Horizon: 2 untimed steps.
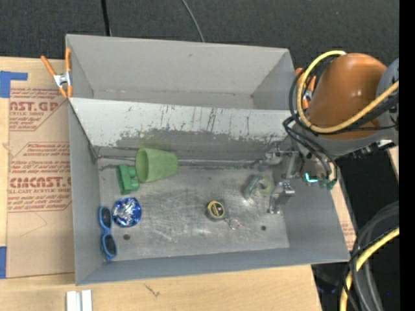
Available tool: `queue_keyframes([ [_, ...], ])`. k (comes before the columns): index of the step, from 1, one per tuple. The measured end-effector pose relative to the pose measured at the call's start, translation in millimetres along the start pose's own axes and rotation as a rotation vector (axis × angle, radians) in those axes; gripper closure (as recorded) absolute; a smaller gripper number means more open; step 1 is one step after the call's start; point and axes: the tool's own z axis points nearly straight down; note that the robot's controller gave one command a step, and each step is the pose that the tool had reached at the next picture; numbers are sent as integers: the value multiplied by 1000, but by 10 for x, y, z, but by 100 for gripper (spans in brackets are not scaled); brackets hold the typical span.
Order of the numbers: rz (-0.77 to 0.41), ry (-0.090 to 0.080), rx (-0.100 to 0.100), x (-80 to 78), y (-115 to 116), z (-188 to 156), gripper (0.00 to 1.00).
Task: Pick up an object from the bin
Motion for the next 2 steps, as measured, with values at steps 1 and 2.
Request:
queue_keyframes([
  [1, -171, -15, 1, -489, -466, 1300, 0],
  [2, -67, -11, 2, -568, -819, 966, 0],
])
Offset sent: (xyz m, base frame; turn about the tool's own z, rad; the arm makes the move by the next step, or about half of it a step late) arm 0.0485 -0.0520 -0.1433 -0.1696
